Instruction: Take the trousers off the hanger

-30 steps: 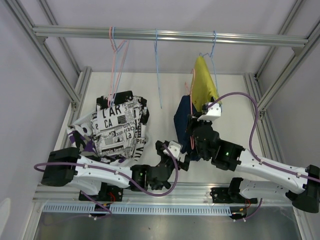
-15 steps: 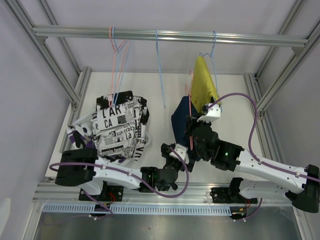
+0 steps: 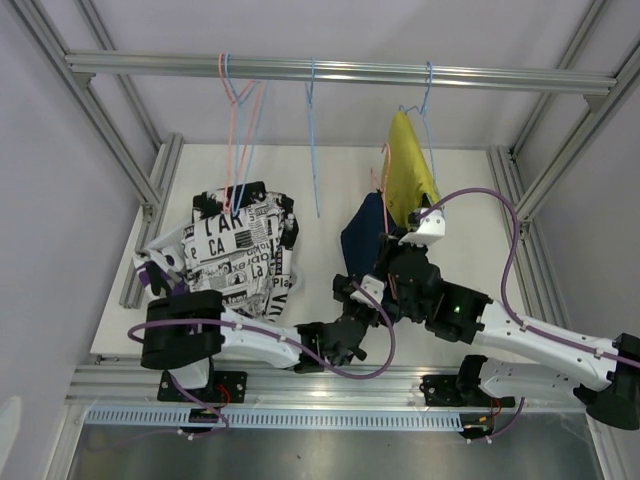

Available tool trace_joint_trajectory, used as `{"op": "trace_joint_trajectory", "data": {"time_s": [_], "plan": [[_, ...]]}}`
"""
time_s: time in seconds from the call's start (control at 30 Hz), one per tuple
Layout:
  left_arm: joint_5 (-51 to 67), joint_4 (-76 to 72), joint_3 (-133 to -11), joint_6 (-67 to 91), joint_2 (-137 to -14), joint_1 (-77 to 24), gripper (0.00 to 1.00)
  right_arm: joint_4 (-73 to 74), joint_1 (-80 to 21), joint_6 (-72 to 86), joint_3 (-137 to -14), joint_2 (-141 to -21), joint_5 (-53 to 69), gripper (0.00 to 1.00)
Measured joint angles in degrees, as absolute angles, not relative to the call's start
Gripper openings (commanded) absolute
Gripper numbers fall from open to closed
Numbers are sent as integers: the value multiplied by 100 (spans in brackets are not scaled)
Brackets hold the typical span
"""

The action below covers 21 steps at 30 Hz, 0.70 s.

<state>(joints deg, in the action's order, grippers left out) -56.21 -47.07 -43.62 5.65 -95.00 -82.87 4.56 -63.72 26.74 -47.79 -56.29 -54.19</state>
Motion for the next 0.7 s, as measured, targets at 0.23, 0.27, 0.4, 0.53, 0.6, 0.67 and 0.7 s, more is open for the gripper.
{"op": "trace_joint_trajectory", "data": {"time_s": [0.23,0.27,0.4,0.53,0.6,0.67,0.7], "plan": [[-5470,-5221,-4512,287,-9974,-8248,86,462,-6311,2589,-4650,-5592,-5408,0],[-5426,-5247,-4512,261,-9994,-8241,82,447,-6302,2593,-4635,-5592,-5406,0],[-5221,-5356,-4512,134,-10031,-8228,56,360,-6270,2659,-4598,-5590,-5387,0],[-5175,-5581,-4512,-152,-10079,-8202,41,285,-6259,2700,-4595,-5564,-5374,0],[-5175,-5767,-4504,-351,-10123,-8187,41,285,-6252,2709,-4595,-5524,-5374,0],[-5192,-5999,-4462,-521,-10151,-8169,40,292,-6250,2727,-4591,-5476,-5369,0],[-5315,-6114,-4445,-563,-10158,-8106,40,360,-6265,2755,-4578,-5437,-5319,0]]}}
